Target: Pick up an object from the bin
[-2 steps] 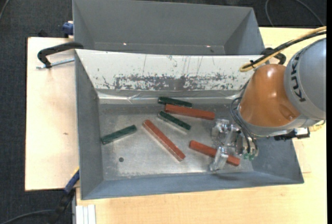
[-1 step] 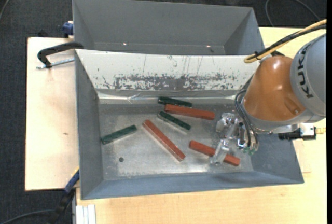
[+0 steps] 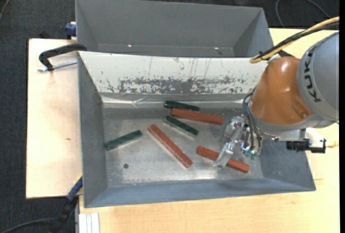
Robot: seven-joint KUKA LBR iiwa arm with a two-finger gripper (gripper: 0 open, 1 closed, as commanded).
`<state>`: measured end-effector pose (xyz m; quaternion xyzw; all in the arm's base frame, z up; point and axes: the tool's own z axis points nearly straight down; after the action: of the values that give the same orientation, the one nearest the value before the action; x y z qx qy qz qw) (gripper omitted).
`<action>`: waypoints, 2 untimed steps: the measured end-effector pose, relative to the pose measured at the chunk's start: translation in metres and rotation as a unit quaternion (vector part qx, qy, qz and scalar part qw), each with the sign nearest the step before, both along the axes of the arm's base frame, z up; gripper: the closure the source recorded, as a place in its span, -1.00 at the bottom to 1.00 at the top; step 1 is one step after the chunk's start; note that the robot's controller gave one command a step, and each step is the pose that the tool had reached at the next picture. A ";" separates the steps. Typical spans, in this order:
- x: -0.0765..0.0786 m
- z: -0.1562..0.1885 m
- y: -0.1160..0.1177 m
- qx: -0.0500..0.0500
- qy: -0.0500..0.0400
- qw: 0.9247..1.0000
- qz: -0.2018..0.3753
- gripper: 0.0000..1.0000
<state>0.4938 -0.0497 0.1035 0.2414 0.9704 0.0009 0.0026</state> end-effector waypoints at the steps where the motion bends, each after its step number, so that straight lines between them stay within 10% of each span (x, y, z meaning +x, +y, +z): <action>1: -0.001 -0.035 -0.004 0.000 0.005 1.000 -0.022 -1.00; 2: 0.000 -0.035 -0.004 0.000 0.003 1.000 -0.022 -1.00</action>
Offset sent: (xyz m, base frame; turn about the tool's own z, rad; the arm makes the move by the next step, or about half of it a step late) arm -0.0006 -0.0048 -0.0335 0.0458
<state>0.4933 -0.0534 0.0690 0.2625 0.9649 0.0002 -0.0008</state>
